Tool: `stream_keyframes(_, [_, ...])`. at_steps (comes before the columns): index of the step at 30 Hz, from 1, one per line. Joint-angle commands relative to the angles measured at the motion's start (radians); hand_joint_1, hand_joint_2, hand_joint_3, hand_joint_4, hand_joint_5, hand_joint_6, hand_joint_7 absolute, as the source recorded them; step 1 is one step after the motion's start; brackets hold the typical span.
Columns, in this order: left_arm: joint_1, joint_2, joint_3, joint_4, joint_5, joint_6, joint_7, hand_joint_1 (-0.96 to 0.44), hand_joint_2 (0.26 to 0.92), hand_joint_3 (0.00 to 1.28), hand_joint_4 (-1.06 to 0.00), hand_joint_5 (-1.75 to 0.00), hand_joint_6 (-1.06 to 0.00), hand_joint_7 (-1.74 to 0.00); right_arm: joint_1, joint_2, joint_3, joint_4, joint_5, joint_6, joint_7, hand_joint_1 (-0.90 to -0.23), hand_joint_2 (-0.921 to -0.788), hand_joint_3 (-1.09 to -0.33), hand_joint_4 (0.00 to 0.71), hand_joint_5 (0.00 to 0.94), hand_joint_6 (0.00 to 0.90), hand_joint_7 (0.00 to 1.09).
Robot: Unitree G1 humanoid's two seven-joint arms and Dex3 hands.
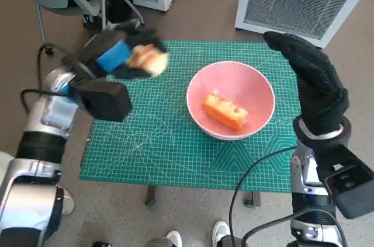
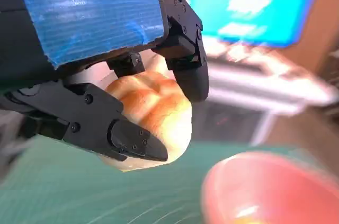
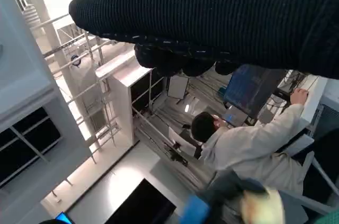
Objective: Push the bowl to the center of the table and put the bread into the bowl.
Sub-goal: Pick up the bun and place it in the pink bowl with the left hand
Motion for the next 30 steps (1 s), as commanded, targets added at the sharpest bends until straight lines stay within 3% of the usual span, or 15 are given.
stream_keyframes(1, [-0.004, -0.074, -0.016, -0.077, -0.027, 0.012, -0.029, 0.0, 0.92, 0.12, -0.57, -1.28, -0.62, -1.19, 0.019, 0.0, -0.002, 0.007, 0.003, 0.001, -0.001, -0.531, -0.921, -0.779, 0.28, 0.0, -0.001, 0.62])
stream_keyframes(9, [-0.052, -0.191, -0.062, -0.019, -0.02, -0.011, -0.064, 0.0, 0.92, 0.12, -0.59, -1.25, -0.61, -1.22, 0.023, 0.0, -0.002, -0.004, 0.005, 0.005, -0.001, -0.531, -0.921, -0.78, 0.28, 0.0, -0.001, 0.62])
stream_keyframes(18, [-0.122, -0.301, -0.127, 0.162, 0.034, -0.029, -0.055, 0.0, 0.92, 0.15, -0.55, -1.26, -0.58, -1.28, 0.033, -0.003, -0.004, -0.02, -0.002, 0.009, -0.007, -0.536, -0.921, -0.781, 0.279, 0.0, -0.001, 0.62])
stream_keyframes(20, [-0.139, -0.319, -0.138, 0.209, 0.038, -0.014, -0.074, 0.0, 0.921, 0.27, -0.42, -1.39, -0.44, -1.42, 0.035, -0.003, -0.006, -0.024, -0.004, 0.011, -0.008, -0.538, -0.921, -0.782, 0.278, 0.0, -0.001, 0.62])
stream_keyframes(21, [-0.144, -0.325, -0.143, 0.228, 0.038, -0.008, -0.082, -0.01, 0.902, 0.28, -0.34, -1.22, -0.36, -1.29, 0.037, -0.004, -0.006, -0.026, -0.004, 0.011, -0.009, -0.538, -0.921, -0.782, 0.278, 0.0, -0.001, 0.62])
stream_keyframes(23, [-0.16, -0.341, -0.157, 0.265, 0.047, 0.039, -0.115, -0.04, 0.84, 0.28, -0.19, -0.57, -0.2, -0.82, 0.04, -0.005, -0.007, -0.029, -0.006, 0.013, -0.011, -0.538, -0.921, -0.782, 0.277, 0.0, -0.001, 0.62])
stream_keyframes(25, [-0.18, -0.356, -0.172, 0.284, 0.059, 0.111, -0.163, -0.07, 0.805, 0.26, -0.1, -0.29, -0.12, -0.62, 0.043, -0.007, -0.008, -0.035, -0.01, 0.015, -0.015, -0.538, -0.921, -0.782, 0.277, 0.0, -0.001, 0.62])
stream_keyframes(26, [-0.191, -0.364, -0.182, 0.286, 0.068, 0.152, -0.184, -0.08, 0.789, 0.25, -0.06, -0.19, -0.09, -0.54, 0.046, -0.007, -0.009, -0.039, -0.013, 0.017, -0.017, -0.538, -0.921, -0.783, 0.276, 0.0, -0.001, 0.62])
stream_keyframes(30, [-0.211, -0.384, -0.203, 0.287, 0.094, 0.238, -0.202, -0.14, 0.769, 0.23, -0.02, -0.05, -0.05, -0.44, 0.055, -0.01, -0.01, -0.055, -0.018, 0.022, -0.023, -0.537, -0.921, -0.783, 0.276, 0.0, -0.001, 0.62])
